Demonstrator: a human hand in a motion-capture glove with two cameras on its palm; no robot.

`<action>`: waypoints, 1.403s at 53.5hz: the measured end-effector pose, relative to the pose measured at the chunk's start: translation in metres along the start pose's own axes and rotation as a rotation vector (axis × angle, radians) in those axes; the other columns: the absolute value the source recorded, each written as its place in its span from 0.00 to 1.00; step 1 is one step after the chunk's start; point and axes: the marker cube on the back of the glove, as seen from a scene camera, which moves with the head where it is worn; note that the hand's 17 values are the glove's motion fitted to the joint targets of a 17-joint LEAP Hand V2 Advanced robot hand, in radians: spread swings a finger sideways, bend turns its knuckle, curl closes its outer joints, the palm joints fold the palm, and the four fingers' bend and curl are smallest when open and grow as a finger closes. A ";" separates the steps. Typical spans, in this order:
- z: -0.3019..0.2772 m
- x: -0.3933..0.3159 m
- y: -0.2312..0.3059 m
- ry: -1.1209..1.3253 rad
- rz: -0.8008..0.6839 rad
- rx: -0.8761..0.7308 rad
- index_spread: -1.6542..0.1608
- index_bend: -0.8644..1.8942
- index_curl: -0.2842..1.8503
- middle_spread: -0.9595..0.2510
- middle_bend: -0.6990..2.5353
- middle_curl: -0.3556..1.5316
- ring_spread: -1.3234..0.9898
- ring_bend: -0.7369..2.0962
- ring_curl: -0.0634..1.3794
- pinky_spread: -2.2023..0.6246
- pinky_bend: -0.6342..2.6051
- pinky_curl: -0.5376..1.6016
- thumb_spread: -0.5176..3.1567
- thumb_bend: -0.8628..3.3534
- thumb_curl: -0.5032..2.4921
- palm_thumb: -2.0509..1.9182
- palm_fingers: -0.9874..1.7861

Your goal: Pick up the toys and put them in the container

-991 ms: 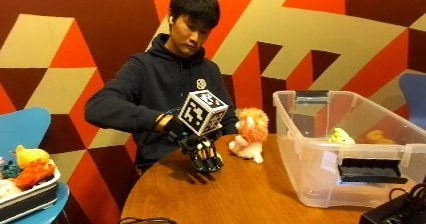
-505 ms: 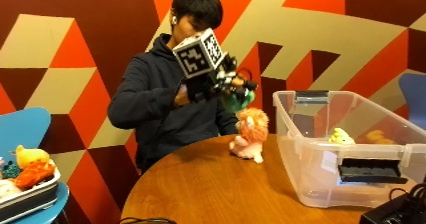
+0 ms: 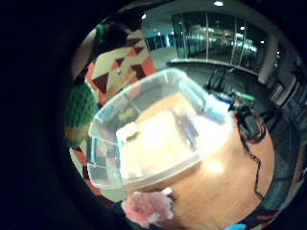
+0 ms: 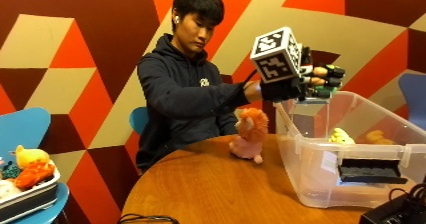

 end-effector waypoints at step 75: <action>0.080 0.017 0.187 0.517 -0.393 -0.712 0.75 0.38 0.29 0.72 0.30 0.35 0.51 0.54 0.29 0.72 0.50 0.44 0.48 0.24 0.33 0.69 0.56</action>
